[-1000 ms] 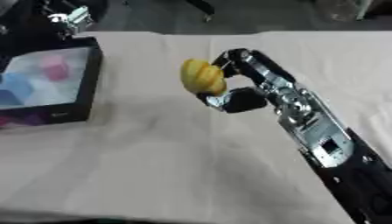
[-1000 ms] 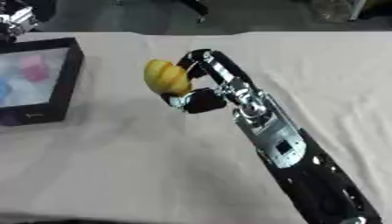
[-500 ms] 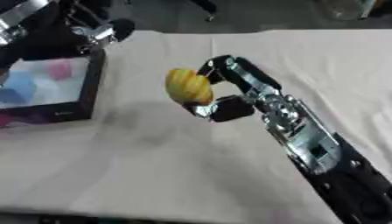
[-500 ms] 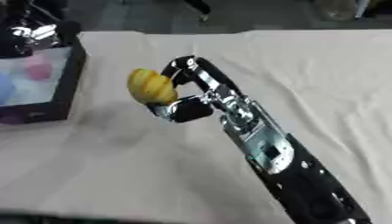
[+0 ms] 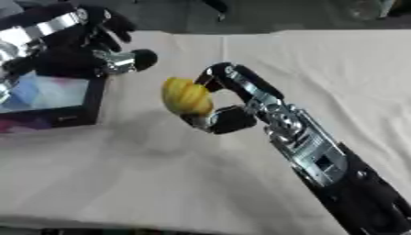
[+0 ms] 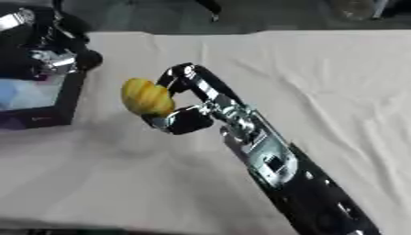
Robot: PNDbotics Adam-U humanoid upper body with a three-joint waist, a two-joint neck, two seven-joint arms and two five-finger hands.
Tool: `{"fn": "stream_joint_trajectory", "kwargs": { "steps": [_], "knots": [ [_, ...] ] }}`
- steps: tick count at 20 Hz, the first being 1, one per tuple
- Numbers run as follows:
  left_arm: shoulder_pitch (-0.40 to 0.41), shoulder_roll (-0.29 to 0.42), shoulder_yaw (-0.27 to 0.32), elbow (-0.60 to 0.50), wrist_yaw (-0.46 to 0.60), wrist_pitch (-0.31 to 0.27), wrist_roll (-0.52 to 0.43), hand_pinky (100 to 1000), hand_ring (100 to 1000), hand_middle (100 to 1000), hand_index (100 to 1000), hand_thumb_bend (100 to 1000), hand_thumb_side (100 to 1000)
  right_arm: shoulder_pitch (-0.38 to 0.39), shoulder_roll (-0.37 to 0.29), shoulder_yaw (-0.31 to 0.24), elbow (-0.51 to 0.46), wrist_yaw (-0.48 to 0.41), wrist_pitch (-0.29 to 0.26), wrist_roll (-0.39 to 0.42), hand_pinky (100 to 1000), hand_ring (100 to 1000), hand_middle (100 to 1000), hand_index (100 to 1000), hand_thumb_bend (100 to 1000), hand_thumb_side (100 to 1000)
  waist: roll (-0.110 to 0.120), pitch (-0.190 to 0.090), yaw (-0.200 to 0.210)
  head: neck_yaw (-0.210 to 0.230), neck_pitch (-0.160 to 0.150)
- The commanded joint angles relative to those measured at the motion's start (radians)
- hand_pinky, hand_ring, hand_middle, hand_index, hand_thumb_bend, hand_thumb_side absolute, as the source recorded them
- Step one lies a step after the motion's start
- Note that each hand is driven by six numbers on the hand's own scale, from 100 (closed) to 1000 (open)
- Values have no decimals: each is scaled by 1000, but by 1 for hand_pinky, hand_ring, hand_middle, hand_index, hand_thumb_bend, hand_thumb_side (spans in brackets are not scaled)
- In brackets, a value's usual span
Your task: Pick up the objects with one hand, pass them to the other hand, and then place them into the box on the other side of the table.
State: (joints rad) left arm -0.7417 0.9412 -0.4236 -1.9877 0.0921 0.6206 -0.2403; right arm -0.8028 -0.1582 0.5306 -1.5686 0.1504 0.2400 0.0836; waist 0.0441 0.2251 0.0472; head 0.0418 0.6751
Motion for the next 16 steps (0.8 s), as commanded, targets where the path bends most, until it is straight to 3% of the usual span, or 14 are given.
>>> {"fn": "stream_joint_trajectory", "kwargs": {
  "steps": [1,8,14,16],
  "knots": [
    [-25,38,-44,-12,-8,-14,-50,818,781,762,860,646,584,-24,16,9,-6,-13,-11,-8,790,629,603,567,419,100,14,-17,2,1,2],
    [-43,31,-94,-12,-41,-12,-164,831,794,768,862,720,524,-27,30,27,0,-19,-19,-10,790,629,601,566,419,100,15,-16,8,-3,4],
    [-61,20,-97,-12,-49,9,-265,835,798,769,858,684,509,-28,37,37,5,-9,-30,-14,791,630,600,565,417,100,14,-15,11,-2,9],
    [-63,20,-103,-12,-65,26,-295,835,801,773,856,626,529,-28,39,41,6,-4,-35,-17,792,630,599,565,416,100,14,-14,12,-1,9]
  ]
}}
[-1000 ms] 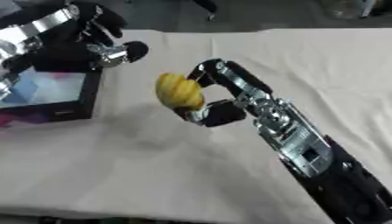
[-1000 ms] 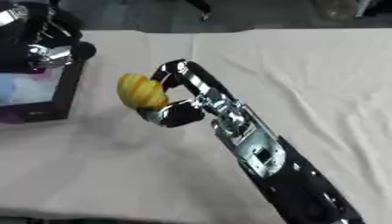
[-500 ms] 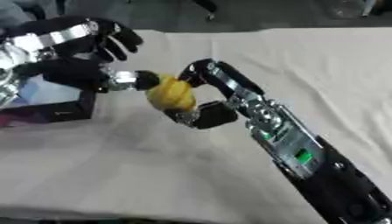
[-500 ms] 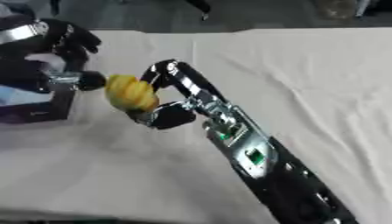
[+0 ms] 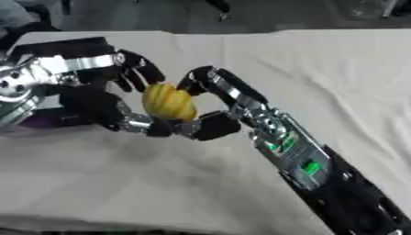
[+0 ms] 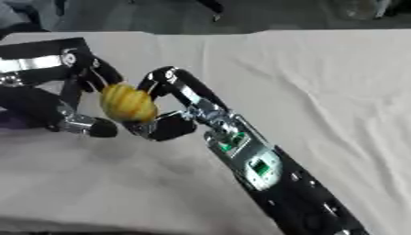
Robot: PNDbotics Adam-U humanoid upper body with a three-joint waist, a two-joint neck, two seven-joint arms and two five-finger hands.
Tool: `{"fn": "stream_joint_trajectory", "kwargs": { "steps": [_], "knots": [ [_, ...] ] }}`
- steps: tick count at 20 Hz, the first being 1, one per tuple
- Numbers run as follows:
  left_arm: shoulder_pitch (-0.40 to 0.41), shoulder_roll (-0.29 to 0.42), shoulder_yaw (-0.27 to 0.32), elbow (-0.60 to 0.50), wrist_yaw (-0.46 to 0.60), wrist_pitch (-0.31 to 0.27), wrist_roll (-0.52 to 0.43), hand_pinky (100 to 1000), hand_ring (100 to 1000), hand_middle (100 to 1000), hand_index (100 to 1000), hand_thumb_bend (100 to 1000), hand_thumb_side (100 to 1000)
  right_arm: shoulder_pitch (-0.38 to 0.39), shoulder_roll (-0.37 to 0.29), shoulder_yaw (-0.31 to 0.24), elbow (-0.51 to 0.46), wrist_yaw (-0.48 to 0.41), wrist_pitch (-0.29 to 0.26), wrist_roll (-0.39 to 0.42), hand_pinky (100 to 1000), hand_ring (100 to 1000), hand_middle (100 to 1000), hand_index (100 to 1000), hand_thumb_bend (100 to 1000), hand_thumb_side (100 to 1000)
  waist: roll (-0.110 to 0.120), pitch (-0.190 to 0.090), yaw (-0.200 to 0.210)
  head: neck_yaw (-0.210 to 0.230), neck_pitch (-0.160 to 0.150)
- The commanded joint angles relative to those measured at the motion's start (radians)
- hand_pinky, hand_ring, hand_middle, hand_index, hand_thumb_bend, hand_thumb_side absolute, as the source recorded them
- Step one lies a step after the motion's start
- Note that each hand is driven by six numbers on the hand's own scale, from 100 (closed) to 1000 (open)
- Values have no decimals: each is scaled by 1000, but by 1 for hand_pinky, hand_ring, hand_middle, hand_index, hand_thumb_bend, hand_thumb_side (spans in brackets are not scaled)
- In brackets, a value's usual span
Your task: Pick up the objects with one hand, pass them to the other hand, and then place them into the box on the other side of the table.
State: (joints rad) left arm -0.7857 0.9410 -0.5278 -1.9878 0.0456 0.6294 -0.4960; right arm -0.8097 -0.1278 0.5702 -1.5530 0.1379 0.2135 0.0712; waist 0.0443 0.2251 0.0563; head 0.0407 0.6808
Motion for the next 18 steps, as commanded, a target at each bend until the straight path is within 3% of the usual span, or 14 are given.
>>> {"fn": "stream_joint_trajectory", "kwargs": {
  "steps": [1,7,11,18],
  "knots": [
    [-21,19,2,-12,-30,29,-54,835,802,774,856,628,532,-22,9,3,-9,11,-11,-6,792,630,599,565,415,100,14,-14,3,1,4],
    [-34,14,40,-12,-113,96,-128,839,802,772,856,538,532,-21,3,7,-18,24,-13,-14,783,622,591,557,421,100,13,-13,5,-2,4],
    [-35,6,45,-12,-174,104,-159,833,798,760,846,496,521,-13,-34,9,-64,0,-1,-13,781,620,589,555,422,100,12,-11,4,-2,5],
    [-37,-1,42,-12,-285,102,-207,830,800,756,853,537,503,-12,-60,11,-119,-31,28,-14,779,618,588,553,411,100,9,-11,3,-1,4]
  ]
}}
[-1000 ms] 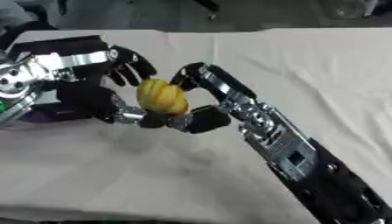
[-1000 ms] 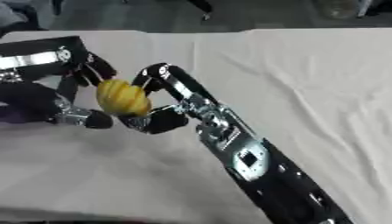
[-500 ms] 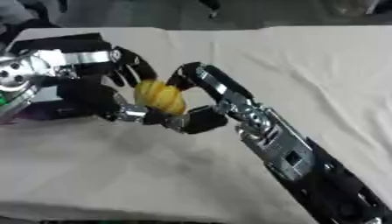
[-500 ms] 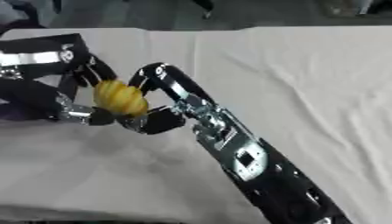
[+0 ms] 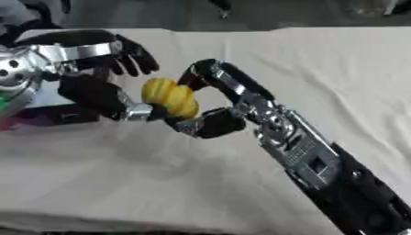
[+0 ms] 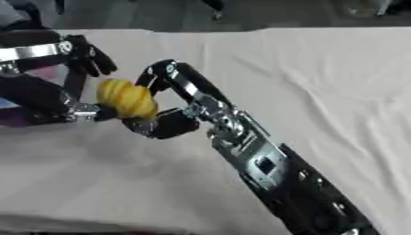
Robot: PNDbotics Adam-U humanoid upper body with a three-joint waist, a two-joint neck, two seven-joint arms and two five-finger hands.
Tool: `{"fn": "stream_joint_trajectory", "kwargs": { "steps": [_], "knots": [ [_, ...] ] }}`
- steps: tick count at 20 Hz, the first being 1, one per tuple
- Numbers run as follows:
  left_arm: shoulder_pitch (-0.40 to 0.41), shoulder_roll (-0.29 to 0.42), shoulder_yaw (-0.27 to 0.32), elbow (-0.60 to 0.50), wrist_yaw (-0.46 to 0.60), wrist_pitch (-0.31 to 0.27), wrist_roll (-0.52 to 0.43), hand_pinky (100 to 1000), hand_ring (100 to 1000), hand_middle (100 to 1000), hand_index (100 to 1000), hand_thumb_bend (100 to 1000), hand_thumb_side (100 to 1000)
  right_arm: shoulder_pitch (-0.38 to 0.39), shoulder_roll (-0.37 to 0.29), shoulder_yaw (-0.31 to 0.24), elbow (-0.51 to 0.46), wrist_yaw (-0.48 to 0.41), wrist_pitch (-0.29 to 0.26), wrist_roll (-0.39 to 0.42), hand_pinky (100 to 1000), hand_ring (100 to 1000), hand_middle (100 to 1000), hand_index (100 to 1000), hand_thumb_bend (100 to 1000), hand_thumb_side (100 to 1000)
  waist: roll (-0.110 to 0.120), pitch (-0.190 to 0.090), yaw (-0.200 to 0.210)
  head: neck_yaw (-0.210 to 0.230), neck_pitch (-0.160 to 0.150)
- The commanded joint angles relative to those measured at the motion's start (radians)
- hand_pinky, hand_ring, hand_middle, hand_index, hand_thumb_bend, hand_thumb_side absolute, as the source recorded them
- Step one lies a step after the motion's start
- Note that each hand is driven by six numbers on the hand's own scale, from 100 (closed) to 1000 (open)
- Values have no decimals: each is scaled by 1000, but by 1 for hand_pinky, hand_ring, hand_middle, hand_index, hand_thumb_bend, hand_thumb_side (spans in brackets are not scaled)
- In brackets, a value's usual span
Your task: Pick up the objects with one hand, pass them to the other hand, and then place them into the box on the other side of the table.
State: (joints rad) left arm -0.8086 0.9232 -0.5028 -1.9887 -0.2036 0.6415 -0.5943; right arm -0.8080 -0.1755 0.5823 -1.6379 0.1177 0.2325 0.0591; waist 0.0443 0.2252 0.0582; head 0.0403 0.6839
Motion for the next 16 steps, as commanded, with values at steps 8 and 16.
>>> {"fn": "stream_joint_trajectory", "kwargs": {
  "steps": [8,16],
  "knots": [
    [-16,8,13,-11,-72,101,-167,825,793,744,835,506,512,-17,-17,1,-52,-17,20,-6,778,617,586,551,412,100,5,-8,1,0,4],
    [-28,-11,11,-11,-47,124,-126,817,779,727,823,483,513,-15,-19,1,-54,-18,27,-7,776,616,584,549,408,100,3,-6,3,0,4]
  ]
}}
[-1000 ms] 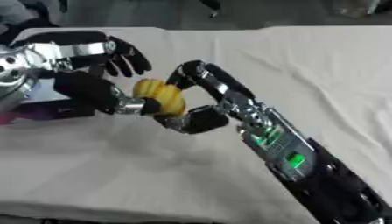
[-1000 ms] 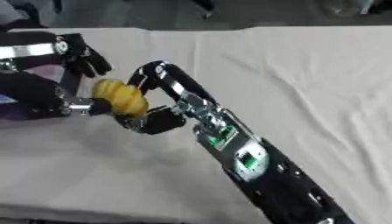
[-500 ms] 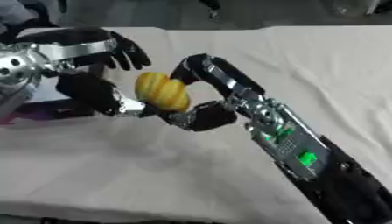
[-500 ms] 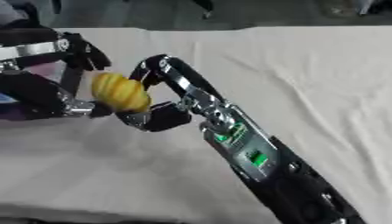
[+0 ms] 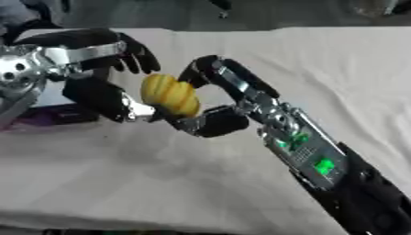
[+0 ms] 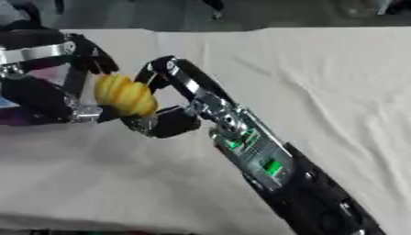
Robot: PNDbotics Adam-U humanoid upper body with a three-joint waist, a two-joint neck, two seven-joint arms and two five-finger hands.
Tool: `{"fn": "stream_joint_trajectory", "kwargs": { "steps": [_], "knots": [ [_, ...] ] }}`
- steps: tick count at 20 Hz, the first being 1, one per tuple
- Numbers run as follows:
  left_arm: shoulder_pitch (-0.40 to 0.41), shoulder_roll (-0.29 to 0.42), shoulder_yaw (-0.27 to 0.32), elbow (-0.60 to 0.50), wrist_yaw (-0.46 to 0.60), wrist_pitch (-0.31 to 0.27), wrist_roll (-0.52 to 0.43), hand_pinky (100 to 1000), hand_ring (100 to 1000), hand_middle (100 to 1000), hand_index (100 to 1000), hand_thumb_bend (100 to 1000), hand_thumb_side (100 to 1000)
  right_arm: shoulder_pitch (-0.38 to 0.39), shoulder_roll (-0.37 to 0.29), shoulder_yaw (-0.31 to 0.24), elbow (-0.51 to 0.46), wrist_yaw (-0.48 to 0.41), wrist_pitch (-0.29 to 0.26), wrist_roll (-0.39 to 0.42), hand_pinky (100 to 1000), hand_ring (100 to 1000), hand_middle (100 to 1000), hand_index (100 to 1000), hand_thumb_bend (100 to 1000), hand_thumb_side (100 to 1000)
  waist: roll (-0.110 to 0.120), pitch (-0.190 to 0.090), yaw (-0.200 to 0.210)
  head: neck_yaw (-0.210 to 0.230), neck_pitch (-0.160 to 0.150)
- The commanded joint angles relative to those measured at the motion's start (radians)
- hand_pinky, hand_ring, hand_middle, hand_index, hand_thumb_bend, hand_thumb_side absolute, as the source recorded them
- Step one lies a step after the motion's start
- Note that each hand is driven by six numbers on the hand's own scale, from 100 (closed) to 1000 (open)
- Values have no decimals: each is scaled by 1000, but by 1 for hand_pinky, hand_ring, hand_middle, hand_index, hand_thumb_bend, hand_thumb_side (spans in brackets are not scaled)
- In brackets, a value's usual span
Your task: Pick up the objects with one hand, pass them to the other hand, and then place them into the box on the other side of the table.
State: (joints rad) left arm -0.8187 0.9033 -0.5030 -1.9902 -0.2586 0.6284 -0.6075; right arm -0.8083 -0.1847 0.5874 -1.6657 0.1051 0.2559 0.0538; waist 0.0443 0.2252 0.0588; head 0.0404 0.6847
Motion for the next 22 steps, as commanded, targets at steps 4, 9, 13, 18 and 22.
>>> {"fn": "stream_joint_trajectory", "kwargs": {
  "steps": [4,9,13,18,22],
  "knots": [
    [-23,3,-1,-10,19,153,-86,815,777,725,814,480,513,-13,-7,-2,-24,-4,3,0,775,616,591,548,360,100,3,-5,2,0,1],
    [-28,-5,-21,-10,16,160,-93,815,775,722,797,455,515,-13,-6,-1,-26,-5,1,-1,774,616,594,547,364,100,3,-4,1,0,-1],
    [-32,-14,-21,-10,30,155,-96,815,769,714,772,405,498,-10,-6,-1,-23,-4,2,-4,773,615,594,546,305,100,3,-3,2,0,1],
    [-31,-17,-25,-10,38,157,-98,816,758,688,717,216,412,-9,-7,0,-23,-4,2,-6,771,615,594,545,307,100,3,-2,2,-1,1],
    [-29,-18,-26,-10,47,165,-82,810,729,638,602,100,233,-7,-8,0,-22,-4,2,-6,770,615,594,545,311,100,3,-1,2,0,0]
  ]
}}
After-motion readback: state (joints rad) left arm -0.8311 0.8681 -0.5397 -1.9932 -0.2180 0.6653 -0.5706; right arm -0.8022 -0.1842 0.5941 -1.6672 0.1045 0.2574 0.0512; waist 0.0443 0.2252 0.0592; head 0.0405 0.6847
